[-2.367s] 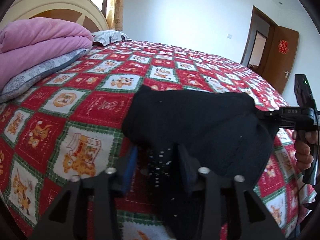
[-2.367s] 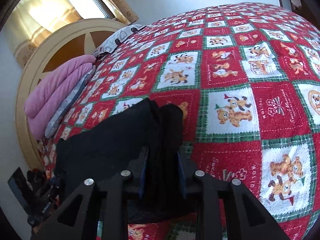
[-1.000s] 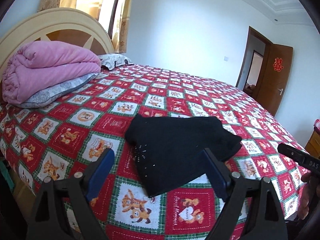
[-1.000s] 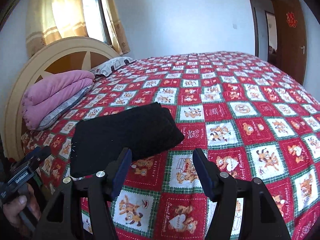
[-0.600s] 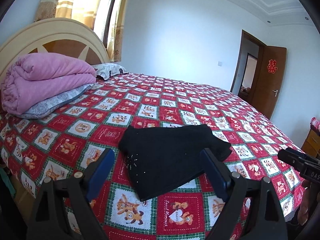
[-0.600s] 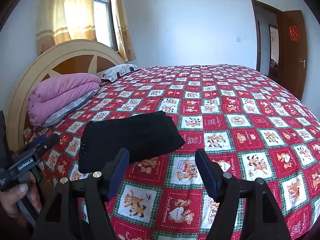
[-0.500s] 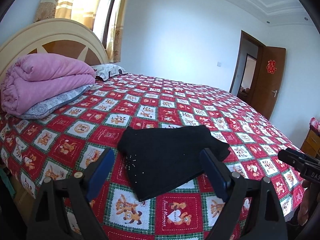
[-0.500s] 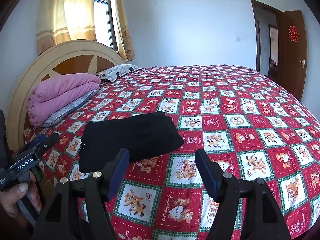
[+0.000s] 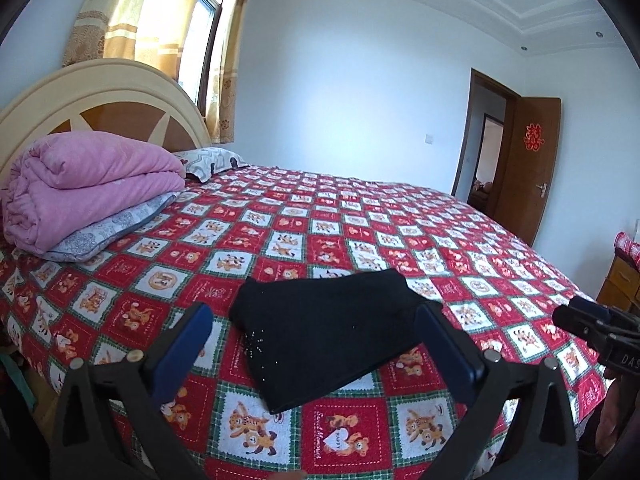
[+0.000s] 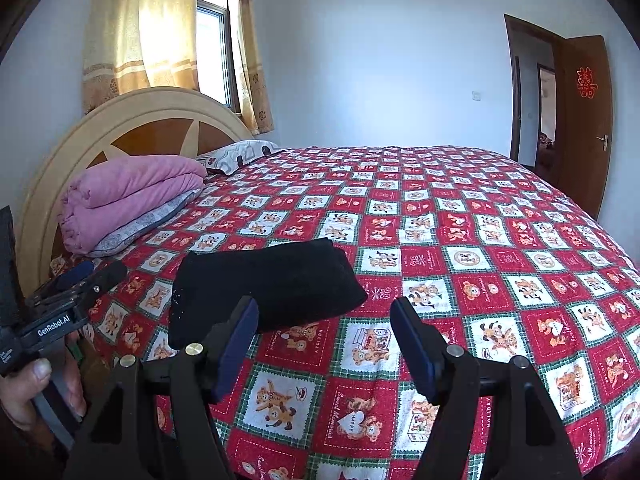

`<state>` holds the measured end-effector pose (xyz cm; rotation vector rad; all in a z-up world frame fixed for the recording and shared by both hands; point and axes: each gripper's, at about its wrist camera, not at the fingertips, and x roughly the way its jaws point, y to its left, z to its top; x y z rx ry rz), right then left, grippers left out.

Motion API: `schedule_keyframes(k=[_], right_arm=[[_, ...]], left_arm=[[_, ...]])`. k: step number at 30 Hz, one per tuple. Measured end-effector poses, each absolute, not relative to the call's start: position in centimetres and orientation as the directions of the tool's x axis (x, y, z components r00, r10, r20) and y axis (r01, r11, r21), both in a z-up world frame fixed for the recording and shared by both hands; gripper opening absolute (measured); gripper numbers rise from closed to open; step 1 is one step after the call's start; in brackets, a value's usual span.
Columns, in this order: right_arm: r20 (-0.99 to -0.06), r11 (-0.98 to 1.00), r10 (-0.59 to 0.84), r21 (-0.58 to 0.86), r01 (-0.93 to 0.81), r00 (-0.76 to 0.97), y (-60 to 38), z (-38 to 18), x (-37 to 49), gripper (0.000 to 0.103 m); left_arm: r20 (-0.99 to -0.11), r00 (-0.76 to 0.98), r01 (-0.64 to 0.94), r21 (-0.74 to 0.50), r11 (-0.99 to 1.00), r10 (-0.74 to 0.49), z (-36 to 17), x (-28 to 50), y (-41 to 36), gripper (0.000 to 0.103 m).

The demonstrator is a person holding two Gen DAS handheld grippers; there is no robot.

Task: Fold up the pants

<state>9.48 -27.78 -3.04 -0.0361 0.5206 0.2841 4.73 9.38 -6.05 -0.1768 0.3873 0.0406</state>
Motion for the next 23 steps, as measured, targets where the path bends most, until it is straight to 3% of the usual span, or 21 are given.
schedule_keyframes(k=[23], right_arm=[[-0.5,0.963,0.242,0.019,-0.269,0.832,-27.95,-3.27,8.8,0.07]], left_arm=[[-0.374,0.927,-0.087,-0.174,0.981,0.016,-6.04,4.72,9.78,0.103]])
